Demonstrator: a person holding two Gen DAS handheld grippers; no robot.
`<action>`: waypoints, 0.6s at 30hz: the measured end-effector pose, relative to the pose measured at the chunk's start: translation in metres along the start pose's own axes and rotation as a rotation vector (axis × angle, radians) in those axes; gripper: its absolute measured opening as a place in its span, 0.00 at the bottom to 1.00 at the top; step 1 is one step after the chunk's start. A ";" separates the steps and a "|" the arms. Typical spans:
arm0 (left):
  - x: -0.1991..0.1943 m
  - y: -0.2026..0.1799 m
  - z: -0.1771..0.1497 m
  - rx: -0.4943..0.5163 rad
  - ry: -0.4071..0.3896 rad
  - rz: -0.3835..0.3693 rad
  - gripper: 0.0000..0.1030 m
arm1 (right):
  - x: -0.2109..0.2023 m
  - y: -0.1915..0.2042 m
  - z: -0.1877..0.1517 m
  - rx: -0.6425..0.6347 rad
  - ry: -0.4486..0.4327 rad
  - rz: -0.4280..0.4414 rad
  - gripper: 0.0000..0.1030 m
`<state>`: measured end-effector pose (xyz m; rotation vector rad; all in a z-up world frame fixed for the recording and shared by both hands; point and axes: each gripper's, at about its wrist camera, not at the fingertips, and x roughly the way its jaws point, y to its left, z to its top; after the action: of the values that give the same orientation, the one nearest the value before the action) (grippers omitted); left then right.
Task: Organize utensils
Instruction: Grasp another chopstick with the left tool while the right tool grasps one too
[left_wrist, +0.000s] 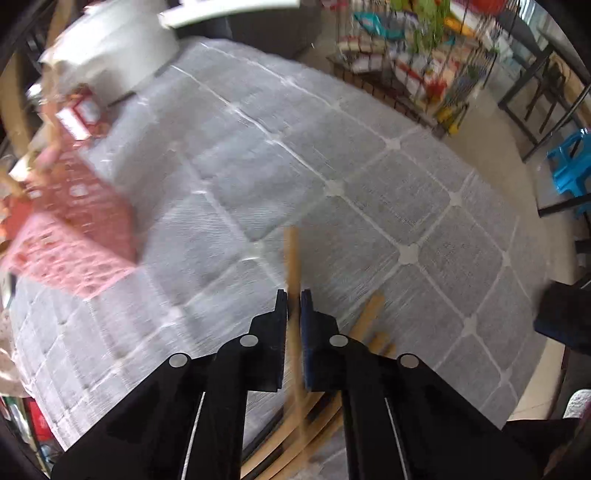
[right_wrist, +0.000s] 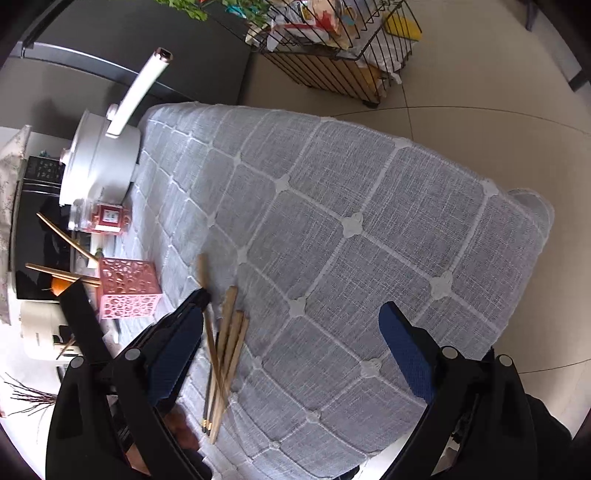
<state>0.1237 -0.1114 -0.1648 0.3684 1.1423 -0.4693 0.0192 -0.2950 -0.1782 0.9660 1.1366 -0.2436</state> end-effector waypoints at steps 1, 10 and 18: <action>-0.011 0.006 -0.004 -0.007 -0.026 -0.009 0.06 | 0.003 0.005 -0.001 -0.021 0.001 -0.007 0.90; -0.144 0.067 -0.061 -0.088 -0.285 -0.053 0.06 | 0.056 0.067 -0.020 -0.150 0.080 -0.085 0.62; -0.186 0.105 -0.087 -0.163 -0.377 -0.041 0.06 | 0.087 0.101 -0.029 -0.179 0.045 -0.204 0.19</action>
<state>0.0493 0.0532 -0.0207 0.1067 0.8150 -0.4556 0.1005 -0.1884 -0.2012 0.7013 1.2777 -0.2808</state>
